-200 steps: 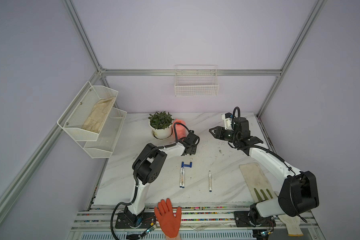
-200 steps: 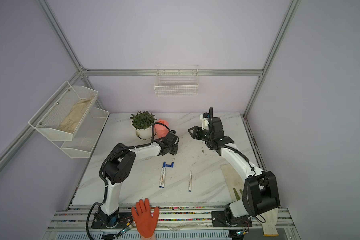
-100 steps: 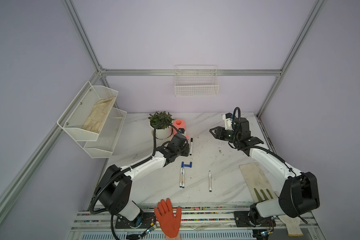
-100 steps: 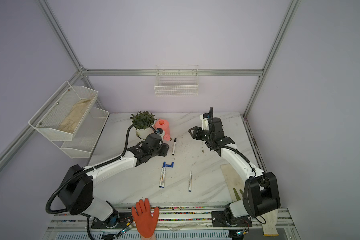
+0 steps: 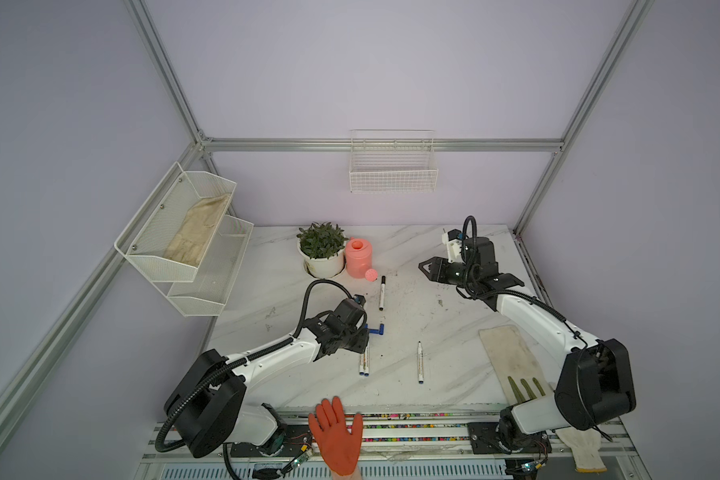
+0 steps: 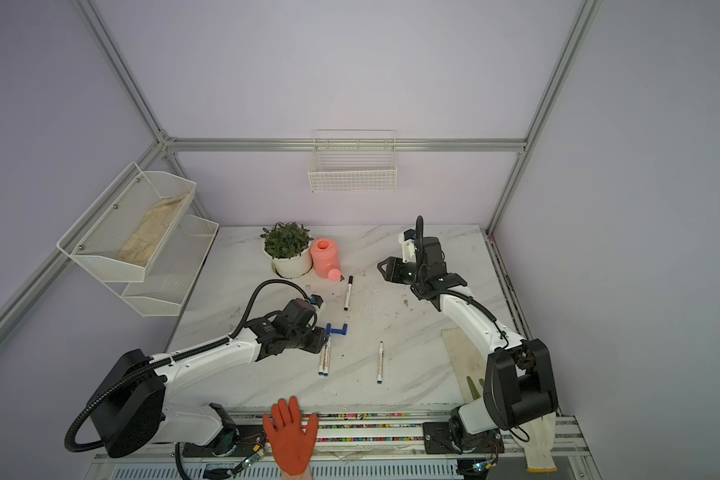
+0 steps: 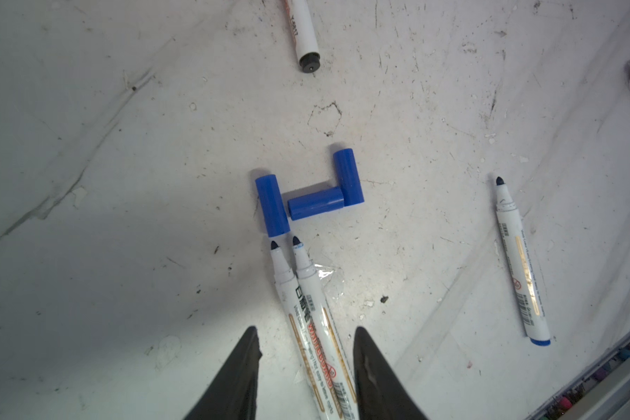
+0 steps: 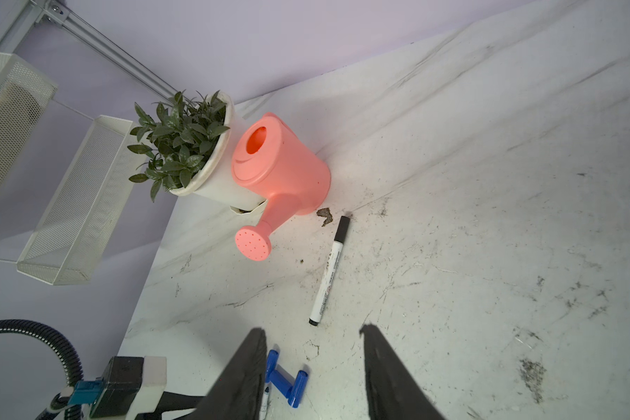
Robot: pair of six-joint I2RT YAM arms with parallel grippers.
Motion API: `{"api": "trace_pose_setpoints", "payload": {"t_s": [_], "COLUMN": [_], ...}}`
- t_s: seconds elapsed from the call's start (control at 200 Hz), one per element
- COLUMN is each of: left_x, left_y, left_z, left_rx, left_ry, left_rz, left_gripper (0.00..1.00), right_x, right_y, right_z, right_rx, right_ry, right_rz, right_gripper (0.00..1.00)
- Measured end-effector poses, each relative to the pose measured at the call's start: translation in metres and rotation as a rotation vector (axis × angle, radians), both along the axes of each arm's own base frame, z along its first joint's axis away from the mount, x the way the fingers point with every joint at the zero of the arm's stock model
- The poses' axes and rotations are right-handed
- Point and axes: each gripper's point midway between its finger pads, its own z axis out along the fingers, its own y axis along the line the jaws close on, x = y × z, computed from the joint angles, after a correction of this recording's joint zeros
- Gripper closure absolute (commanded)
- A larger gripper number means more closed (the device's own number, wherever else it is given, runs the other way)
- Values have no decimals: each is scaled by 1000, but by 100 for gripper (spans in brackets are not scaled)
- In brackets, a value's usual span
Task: Insert the pens into the pen caps
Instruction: 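Move the left gripper to the blue-tipped markers and grasp one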
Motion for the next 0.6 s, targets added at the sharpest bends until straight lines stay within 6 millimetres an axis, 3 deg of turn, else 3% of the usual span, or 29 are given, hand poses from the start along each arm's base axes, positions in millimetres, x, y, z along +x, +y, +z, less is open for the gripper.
{"api": "trace_pose_setpoints", "payload": {"t_s": [0.245, 0.6], "left_x": [-14, -25], "left_y": [-3, 12], "left_z": [-17, -44], "left_rx": [43, 114], "left_ry": [53, 109], "left_rz": [-24, 8], "left_gripper": [57, 58], "right_x": [-1, -1], "right_y": [0, 0], "right_z": [-7, -7], "right_rx": [-16, -19], "right_ry": [16, 14], "right_rz": [7, 8], "right_gripper": [54, 54]}}
